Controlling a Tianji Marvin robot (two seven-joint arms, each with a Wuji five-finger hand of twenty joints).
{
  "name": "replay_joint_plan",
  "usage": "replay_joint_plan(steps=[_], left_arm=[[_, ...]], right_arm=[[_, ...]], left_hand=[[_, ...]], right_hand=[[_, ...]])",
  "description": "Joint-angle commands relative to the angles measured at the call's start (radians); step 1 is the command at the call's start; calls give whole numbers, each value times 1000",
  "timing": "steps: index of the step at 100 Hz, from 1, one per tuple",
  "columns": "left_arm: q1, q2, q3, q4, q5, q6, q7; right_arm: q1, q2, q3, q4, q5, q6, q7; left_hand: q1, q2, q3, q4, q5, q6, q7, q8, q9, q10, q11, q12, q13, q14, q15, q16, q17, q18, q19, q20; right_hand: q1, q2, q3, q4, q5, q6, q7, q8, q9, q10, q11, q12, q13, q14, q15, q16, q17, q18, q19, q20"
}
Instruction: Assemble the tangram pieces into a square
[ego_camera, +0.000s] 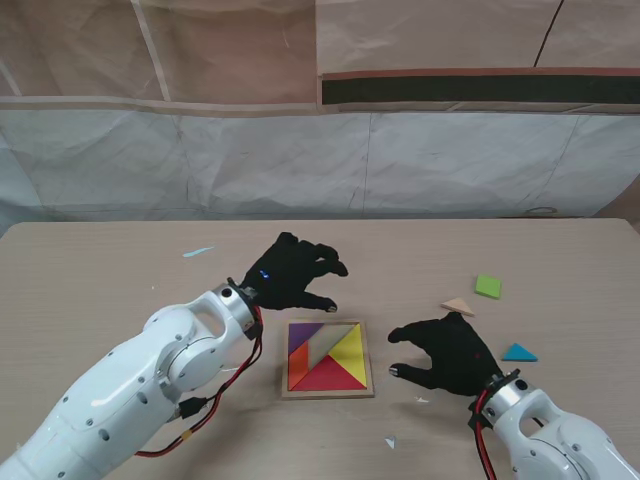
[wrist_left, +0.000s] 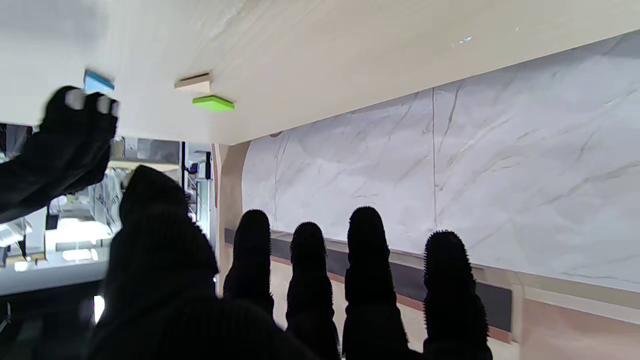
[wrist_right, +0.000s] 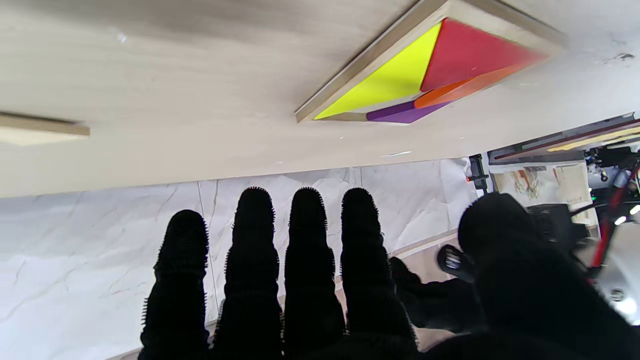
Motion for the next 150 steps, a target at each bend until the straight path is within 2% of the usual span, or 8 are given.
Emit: replay_joint_plan(steps=[1,36,70,89,113,120,127,150], left_arm=[[55,19,-24,-30,-8,-8,-3],[341,26,-277,-249,6,-86,-12],[418,29,-317,-320,-70,-131,-93],[431,33,-311,-335,-57,-129,-111],[453,37,-311,-361,-10,-115,-112],[460,39,-313,-370,0,-108,-118],[464,40,-315,-376,10,-104,-122],[465,42,-315,-380,35,-101,-123]], right_arm=[[12,5,16,-19,-20,-14,20],[69,20,81,-3,-94,-8,102],[191,42,82,128,-139,78,243],[318,50,14,270,-145,156,254],[516,63,-117,446,-153,213,274],[568,68,-150,491,-154,220,287],[611,72,-173,523,-142,222,332],[688,77,-216,602,-93,258,376]], left_hand=[[-54,45,5,31,-42,-19,-29,-7,-26,-7,-38,-17,-29,21,-25,-20,-26,46,-36,-24],[-65,60,6,32,-20,-25,-71,-4,-14,-10,-61,-20,-47,29,-58,-24,-38,50,-70,-47],[-59,66,6,32,2,-24,-90,0,-2,-8,-75,-22,-38,28,-70,-25,-38,40,-80,-54],[-58,70,5,31,8,-22,-98,2,-2,-9,-76,-21,-33,26,-73,-23,-38,40,-80,-55],[-57,72,4,30,16,-19,-100,7,6,-6,-79,-21,-22,24,-69,-17,-29,36,-73,-53],[-56,72,4,30,19,-18,-100,8,8,-6,-80,-20,-19,25,-67,-15,-25,36,-68,-51],[-56,71,4,30,21,-17,-99,9,10,-4,-81,-20,-16,25,-66,-14,-23,37,-64,-49],[-55,72,4,30,24,-17,-96,13,14,-5,-82,-18,-6,24,-60,-10,-14,37,-53,-43]], right_hand=[[22,-19,1,6,-23,-13,-10,-10,-33,-6,-4,-1,-17,-8,-6,-7,-3,-2,-7,8],[-1,-91,51,3,-100,13,-35,3,-86,-25,3,16,-26,-27,-7,-4,1,-20,-18,2],[-35,-109,79,-5,-178,56,-56,51,-206,-34,11,82,-67,-54,38,30,9,-54,-6,37],[-13,-117,81,-5,-222,88,-81,53,-251,-22,-2,84,-97,-54,32,24,2,-75,-16,41],[55,-135,77,10,-375,174,-189,49,-432,31,-50,0,-246,-47,-96,-85,-84,-125,-132,-70],[66,-151,92,17,-469,197,-208,110,-505,66,-28,-8,-305,-30,-125,-128,-119,-138,-145,-143],[79,-148,100,24,-463,242,-293,114,-550,96,-50,-25,-354,-21,-140,-145,-153,-151,-156,-194],[118,-174,159,64,-455,302,-317,90,-558,116,-66,-20,-357,-15,-137,-149,-156,-170,-172,-238]])
